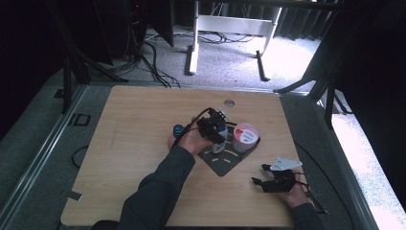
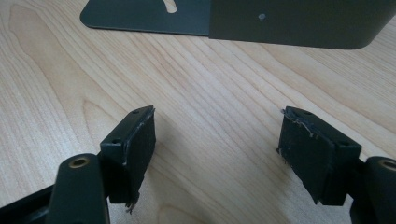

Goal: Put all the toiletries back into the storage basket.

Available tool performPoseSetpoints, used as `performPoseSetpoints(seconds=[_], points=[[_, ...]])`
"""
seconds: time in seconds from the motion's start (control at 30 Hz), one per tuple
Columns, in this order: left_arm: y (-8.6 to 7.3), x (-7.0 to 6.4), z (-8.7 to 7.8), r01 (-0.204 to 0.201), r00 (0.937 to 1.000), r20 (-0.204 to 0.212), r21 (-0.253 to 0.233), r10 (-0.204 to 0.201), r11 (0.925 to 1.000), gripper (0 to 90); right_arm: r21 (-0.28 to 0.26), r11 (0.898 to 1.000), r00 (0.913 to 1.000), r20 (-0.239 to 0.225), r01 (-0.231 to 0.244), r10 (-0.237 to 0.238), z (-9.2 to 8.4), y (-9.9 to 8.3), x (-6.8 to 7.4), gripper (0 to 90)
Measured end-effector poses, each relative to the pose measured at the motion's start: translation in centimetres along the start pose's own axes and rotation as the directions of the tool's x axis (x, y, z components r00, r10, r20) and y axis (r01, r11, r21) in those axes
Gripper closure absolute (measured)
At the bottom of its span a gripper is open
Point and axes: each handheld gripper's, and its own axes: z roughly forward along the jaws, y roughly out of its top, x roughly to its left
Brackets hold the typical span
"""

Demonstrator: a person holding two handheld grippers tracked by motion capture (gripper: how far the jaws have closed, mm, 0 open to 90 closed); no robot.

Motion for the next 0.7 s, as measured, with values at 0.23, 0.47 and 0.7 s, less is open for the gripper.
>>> performPoseSetpoints(seconds=[0.23,0.47,0.7], points=[[0.7,0.2,0.3,0.024,0.9996,-0.017,-0.019,-0.025,0.9995,55.1,0.0,1.0,1.0,0.0,-0.001,0.001,0.0,0.0,0.0,26.9],[1.2,0.5,0.7,0.052,0.9981,-0.032,-0.047,-0.053,0.9975,55.1,0.0,1.0,1.0,-0.001,0.001,-0.001,0.0,0.0,0.0,26.9],[1.4,0.7,1.2,0.075,0.996,-0.043,-0.073,-0.078,0.9945,55.1,-0.001,1.0,1.0,-0.001,0.002,-0.002,0.0,0.0,0.0,26.9]])
